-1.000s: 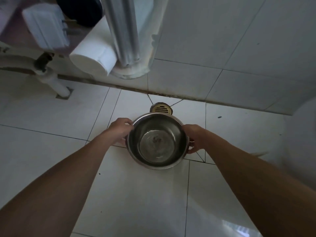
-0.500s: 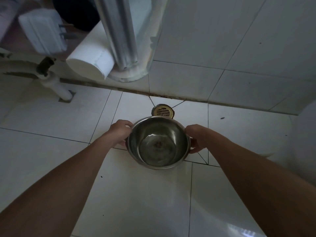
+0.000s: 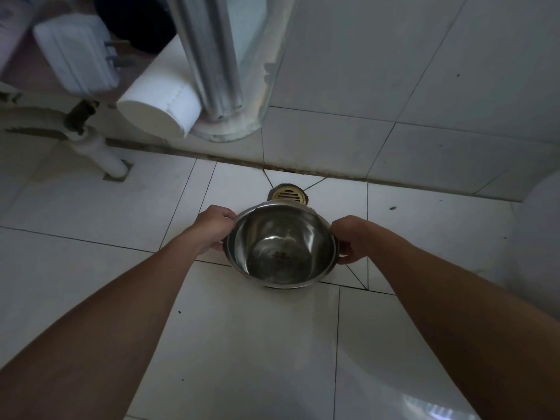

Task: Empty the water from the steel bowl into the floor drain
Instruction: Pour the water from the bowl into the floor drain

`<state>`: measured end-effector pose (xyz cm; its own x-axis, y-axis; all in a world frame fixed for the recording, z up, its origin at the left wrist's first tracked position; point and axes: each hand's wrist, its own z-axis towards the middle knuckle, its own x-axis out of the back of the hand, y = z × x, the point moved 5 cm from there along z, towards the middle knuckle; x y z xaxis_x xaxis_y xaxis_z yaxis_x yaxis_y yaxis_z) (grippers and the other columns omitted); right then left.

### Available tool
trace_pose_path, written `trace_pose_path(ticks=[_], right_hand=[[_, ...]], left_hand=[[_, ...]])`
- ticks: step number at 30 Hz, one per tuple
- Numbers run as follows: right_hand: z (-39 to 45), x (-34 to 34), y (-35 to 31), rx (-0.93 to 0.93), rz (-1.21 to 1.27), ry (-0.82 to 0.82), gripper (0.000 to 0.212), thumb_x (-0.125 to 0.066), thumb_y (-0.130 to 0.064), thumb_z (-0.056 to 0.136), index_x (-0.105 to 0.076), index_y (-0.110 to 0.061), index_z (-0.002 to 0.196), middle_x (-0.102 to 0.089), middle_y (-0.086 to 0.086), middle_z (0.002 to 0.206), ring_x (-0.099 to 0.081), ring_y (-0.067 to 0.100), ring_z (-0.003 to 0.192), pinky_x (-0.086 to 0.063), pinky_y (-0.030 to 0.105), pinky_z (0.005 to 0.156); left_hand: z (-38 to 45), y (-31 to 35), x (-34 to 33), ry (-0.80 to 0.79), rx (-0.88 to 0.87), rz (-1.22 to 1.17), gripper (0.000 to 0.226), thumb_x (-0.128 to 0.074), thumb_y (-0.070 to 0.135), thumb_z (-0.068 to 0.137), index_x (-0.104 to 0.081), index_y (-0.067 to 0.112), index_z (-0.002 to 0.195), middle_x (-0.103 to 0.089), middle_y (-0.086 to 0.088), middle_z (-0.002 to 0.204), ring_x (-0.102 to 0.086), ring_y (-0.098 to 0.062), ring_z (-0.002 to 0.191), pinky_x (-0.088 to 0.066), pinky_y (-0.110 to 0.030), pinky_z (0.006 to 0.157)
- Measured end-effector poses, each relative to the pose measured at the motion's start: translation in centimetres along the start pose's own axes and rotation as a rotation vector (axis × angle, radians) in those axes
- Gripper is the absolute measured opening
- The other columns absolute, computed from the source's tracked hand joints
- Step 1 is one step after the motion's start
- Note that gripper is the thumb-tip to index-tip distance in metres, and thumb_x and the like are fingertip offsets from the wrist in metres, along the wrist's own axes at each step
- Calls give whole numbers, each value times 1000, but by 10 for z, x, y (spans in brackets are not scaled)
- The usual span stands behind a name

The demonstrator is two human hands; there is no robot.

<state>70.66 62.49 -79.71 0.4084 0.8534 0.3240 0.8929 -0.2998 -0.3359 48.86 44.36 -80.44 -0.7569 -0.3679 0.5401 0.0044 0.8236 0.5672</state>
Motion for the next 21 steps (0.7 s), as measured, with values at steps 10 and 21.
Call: trace_pose_path(ticks=[10, 21], right_hand=[[-2, 0, -4, 6, 2, -2, 19, -56, -9, 96, -57, -6, 77, -57, 7, 74, -53, 17, 66, -50, 32, 63], [1, -4, -6, -6, -15, -18, 19, -56, -10, 96, -58, -6, 77, -57, 6, 74, -54, 17, 69, -51, 32, 66]], left_hand=[[0, 3, 1, 11, -12, 9, 19, -57, 5, 90, -72, 16, 95, -71, -10, 90, -67, -26, 80, -63, -41, 72], [1, 2, 3, 2, -18, 32, 21, -56, 4, 93, -72, 14, 101, -71, -11, 93, -68, -25, 80, -58, -33, 59]])
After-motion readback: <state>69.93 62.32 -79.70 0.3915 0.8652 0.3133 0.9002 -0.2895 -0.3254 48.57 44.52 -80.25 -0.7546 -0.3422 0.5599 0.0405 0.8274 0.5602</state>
